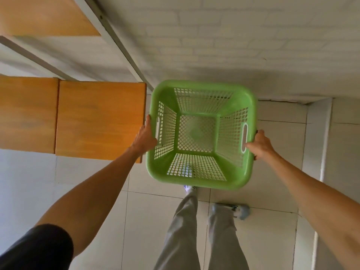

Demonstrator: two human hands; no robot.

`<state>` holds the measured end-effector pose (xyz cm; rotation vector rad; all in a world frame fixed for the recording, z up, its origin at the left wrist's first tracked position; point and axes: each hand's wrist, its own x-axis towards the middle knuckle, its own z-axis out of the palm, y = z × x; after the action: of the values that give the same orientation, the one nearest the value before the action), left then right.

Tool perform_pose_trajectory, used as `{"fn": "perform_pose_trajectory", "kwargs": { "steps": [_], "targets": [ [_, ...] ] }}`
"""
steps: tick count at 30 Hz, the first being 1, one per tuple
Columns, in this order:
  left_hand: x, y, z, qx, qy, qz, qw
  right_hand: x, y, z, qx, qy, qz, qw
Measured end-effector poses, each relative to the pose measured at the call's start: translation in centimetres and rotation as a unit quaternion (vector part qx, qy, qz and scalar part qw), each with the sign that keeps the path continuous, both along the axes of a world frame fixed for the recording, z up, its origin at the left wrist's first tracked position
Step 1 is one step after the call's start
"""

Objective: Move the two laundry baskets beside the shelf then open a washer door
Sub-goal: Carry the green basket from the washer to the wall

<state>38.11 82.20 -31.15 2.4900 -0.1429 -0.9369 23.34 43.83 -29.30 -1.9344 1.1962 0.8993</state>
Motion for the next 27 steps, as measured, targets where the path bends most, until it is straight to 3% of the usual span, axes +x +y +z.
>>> {"fn": "perform_pose_trajectory", "kwargs": {
  "steps": [9,15,24,27],
  "targets": [
    [2.5,1.2,-4.2,-0.035,-0.036,-0.014,0.999,2.9,0.3,-3.4,-0.008,-0.038,-0.011,0.999],
    [3.3,0.7,-6.3,0.007,-0.023,0.027,0.999,4.3,0.3,-3.9,-0.036,-0.066,0.047,0.996],
    [3.4,1.4,-4.7,-0.001,0.029,0.018,0.999,3.2,1.9,-1.4,-0.001,-0.033,0.113,0.993],
    [3.2,1.1,1.6,0.011,0.031,-0.007,0.999,2.0,3.2,3.8,0.026,-0.070,0.115,0.991]
  ]
}}
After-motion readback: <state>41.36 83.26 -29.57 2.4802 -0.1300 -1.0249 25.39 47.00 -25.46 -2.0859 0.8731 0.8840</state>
